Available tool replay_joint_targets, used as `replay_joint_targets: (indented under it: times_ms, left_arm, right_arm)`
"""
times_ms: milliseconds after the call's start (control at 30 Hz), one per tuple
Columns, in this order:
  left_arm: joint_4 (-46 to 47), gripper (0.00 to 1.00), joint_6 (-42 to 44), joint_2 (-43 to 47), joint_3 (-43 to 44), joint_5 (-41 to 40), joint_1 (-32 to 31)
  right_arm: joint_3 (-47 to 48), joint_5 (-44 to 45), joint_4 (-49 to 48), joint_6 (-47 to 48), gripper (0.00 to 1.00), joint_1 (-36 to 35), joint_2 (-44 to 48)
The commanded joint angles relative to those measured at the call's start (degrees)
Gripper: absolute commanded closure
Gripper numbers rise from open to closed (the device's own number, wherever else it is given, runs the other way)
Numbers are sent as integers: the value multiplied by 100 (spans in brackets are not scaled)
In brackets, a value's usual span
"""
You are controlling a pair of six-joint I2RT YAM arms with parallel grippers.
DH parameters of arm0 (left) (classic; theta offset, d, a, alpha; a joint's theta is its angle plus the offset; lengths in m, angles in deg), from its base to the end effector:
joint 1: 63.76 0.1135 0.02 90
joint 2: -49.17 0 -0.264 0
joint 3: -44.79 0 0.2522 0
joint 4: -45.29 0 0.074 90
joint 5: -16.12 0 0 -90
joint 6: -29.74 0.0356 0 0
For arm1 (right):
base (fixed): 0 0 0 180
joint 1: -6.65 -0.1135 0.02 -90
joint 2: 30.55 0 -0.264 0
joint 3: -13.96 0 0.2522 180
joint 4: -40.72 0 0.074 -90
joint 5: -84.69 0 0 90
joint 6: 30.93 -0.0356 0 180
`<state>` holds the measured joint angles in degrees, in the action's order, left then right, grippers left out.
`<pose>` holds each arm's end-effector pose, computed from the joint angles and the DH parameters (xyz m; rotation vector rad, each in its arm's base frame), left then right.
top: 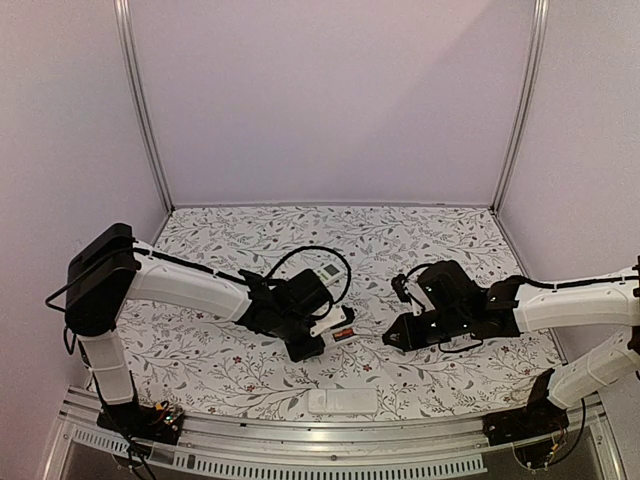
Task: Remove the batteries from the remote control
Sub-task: Remove the battery from the remote control without the battery cover.
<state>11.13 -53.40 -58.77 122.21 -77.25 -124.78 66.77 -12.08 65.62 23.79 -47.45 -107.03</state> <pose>0.1789 -0.3187 0.1376 1.5006 2.2619 -0.2065 0.1500 0.2144 0.1869 -0.4812 2.5488 0.7987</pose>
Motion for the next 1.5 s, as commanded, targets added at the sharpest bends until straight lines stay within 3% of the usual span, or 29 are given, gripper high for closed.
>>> replay_joint_targets:
  times_ms: [0,300,733,900,1167,1467]
  left_arm:
    - [-96,79,57,-232,-20,92,-101]
    - [-98,80,80,-267,-18,100,-101]
    - [-131,81,84,-332,6,109,-95]
    - [-138,81,97,-336,4,83,-104]
    - [-146,81,95,-342,6,65,-104]
    - [-153,82,104,-352,14,45,-109]
  right_arm:
    - [-35,-329,-360,-107,100,-53,-78]
    - [-228,-1169,-1069,-267,100,-47,50]
    - [-189,-1066,-1070,-285,100,-48,387]
    - [-171,-918,-906,-269,100,-48,370]
    - [-78,114,-71,-455,100,-39,376]
    - [-38,167,-31,-441,100,-39,281]
